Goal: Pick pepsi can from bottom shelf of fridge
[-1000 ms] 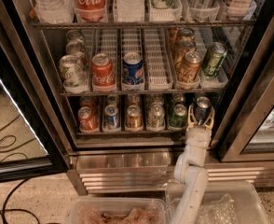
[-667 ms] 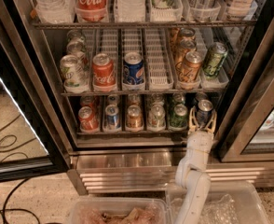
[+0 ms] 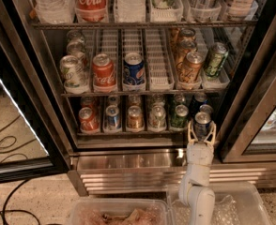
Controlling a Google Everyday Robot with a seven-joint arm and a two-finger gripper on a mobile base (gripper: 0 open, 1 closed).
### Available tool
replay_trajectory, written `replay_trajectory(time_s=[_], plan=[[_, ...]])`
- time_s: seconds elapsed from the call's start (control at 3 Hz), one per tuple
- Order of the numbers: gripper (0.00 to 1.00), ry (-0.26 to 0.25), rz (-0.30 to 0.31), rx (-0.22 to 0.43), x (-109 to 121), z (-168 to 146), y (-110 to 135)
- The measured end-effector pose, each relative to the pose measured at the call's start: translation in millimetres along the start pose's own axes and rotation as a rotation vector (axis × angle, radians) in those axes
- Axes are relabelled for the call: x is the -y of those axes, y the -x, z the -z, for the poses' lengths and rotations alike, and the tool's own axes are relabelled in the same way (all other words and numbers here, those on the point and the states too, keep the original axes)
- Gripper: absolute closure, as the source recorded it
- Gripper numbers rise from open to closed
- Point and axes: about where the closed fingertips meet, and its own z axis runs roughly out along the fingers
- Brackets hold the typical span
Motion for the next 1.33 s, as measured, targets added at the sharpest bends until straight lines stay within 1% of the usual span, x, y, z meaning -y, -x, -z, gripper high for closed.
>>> replay_trajectory(time_s=[0.33, 0.67, 1.0, 1.33], plan=[[1.0, 0.001, -0.001, -0.001, -1, -1, 2], [1.0, 0.012, -0.024, -0.009, -4, 2, 0], [1.0, 0.012, -0.024, -0.008, -3, 1, 4], [1.0, 0.052, -0.085, 0.04, 5, 5, 37]])
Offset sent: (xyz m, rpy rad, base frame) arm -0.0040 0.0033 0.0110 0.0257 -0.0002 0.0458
